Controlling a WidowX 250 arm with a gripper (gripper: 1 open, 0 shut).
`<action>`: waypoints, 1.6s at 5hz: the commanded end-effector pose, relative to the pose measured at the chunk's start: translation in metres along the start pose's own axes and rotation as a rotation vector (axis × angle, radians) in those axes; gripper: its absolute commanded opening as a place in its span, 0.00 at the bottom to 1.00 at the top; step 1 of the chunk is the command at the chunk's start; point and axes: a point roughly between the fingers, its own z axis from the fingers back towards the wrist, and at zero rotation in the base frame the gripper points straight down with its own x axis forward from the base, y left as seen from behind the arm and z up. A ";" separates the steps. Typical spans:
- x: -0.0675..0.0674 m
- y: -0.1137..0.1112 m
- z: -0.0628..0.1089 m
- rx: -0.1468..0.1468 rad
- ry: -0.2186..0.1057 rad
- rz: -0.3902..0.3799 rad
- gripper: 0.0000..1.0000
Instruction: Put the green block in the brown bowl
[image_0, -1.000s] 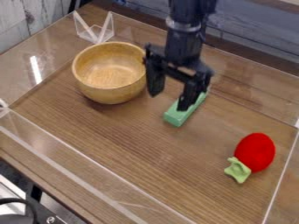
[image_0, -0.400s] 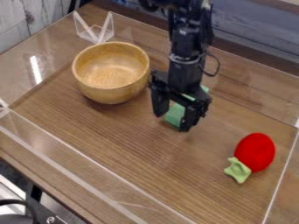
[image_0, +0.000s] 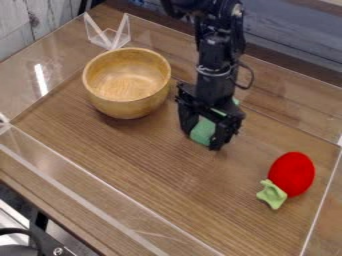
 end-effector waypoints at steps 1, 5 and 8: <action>0.012 0.004 0.023 0.001 -0.084 0.001 1.00; 0.017 0.009 0.025 -0.005 -0.111 0.012 1.00; 0.012 0.008 0.019 -0.011 -0.088 0.015 1.00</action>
